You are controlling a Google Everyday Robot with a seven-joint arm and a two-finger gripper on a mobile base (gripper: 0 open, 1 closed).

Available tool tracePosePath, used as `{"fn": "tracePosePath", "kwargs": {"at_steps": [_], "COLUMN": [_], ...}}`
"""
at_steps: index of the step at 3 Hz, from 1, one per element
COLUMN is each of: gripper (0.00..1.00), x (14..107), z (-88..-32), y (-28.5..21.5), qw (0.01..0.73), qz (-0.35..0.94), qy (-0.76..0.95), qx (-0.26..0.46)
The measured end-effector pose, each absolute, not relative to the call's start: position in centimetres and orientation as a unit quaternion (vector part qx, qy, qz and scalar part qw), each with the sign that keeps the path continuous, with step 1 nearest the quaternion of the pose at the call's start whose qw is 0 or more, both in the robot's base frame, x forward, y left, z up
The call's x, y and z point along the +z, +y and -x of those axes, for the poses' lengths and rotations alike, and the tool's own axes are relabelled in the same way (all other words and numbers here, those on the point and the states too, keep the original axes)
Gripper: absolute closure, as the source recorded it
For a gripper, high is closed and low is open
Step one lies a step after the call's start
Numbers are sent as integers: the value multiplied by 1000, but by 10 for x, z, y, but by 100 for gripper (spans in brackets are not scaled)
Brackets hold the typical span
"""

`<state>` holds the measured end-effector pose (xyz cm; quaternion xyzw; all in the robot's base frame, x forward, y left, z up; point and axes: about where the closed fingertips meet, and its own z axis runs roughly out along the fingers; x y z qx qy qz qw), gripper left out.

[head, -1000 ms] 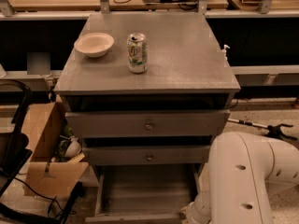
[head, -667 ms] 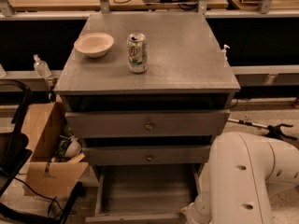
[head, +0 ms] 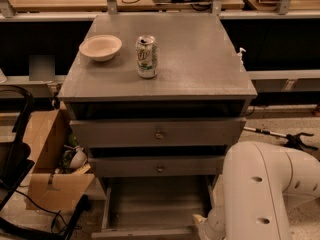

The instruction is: Open bottom drawer

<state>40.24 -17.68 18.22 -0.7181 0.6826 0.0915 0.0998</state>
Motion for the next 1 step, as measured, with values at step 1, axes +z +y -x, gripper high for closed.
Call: {"fn": "tracePosePath", "kwargs": {"at_steps": [1], "gripper": [0], "x": [182], "z": [-402], "y": [-177], "qw": [100], "qz": [718], "qy": [683], "qx": [91]}}
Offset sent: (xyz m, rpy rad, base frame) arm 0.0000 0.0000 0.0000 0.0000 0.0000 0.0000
